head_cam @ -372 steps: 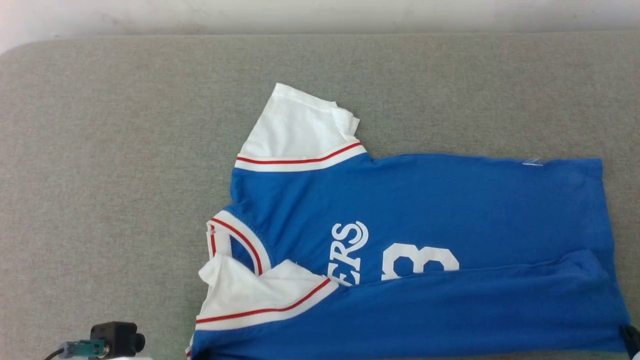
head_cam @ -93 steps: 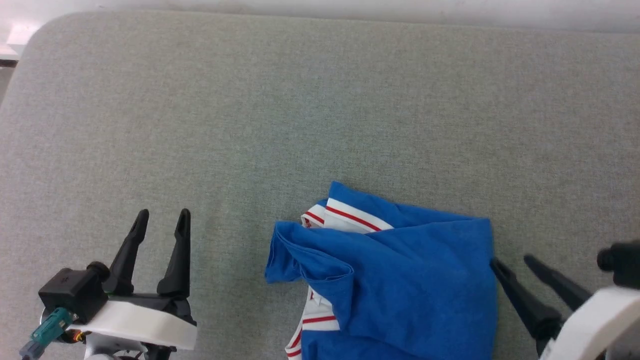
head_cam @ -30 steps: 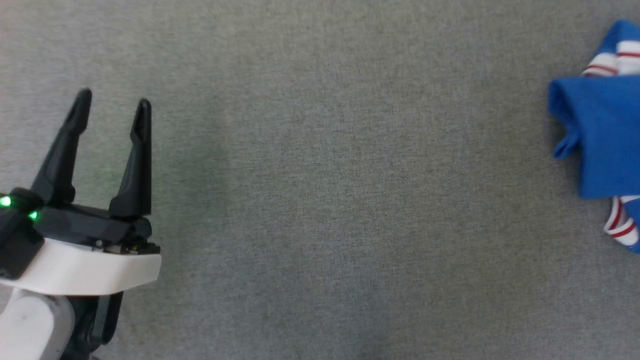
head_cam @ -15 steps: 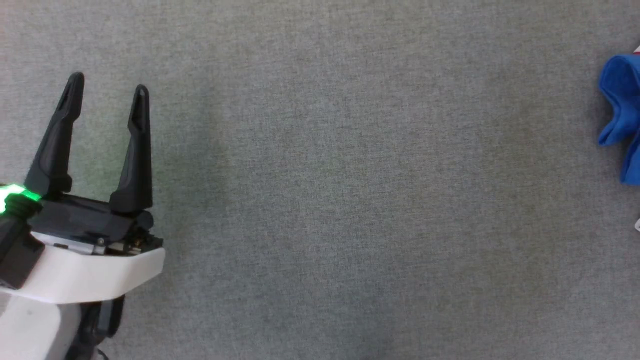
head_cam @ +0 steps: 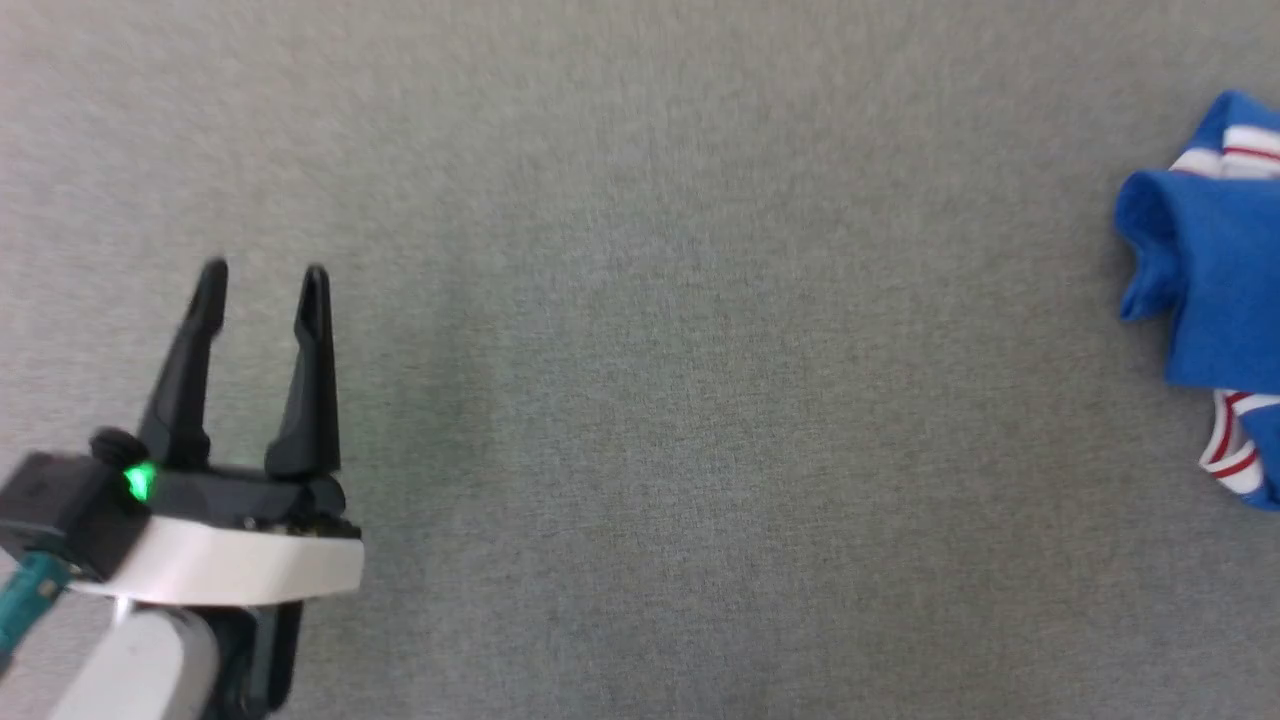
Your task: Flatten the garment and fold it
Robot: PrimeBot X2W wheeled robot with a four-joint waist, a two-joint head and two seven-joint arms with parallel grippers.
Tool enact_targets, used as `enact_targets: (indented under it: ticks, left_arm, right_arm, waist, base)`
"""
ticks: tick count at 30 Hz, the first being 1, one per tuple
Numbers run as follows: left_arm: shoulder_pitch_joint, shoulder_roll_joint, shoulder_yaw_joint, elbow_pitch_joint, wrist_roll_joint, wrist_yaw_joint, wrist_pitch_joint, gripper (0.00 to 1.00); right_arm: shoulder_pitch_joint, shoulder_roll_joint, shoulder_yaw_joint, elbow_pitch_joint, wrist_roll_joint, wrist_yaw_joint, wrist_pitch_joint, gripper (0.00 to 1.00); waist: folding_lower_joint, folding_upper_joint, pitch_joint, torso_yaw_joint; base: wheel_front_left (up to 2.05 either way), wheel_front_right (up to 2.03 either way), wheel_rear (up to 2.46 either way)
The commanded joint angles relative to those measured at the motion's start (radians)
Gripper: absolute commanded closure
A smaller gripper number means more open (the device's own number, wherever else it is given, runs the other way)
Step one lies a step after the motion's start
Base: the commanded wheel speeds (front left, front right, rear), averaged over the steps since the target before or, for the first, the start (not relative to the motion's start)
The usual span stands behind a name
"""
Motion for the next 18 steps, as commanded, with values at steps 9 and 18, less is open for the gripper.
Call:
enact_targets:
  ticks: [9, 18]
  left_arm:
    - [0.096, -0.024, -0.033, 0.053, 0.056, 0.023, -0.005, 0.00]
    - [0.142, -0.026, -0.035, 0.034, 0.076, 0.068, 0.010, 0.00]
  right_arm:
    - [0.229, 0.321, 0.109, -0.204, 0.004, -0.002, -0.159, 0.00]
    - [0.278, 0.410, 0.148, -0.305, -0.039, -0.002, -0.298, 0.00]
  waist:
    - [0.0001, 0.0000, -0.227, 0.067]
    - [0.0001, 0.0000, -0.313, 0.098]
  base:
    - [0.00, 0.00, 0.00]
    - [0.00, 0.00, 0.00]
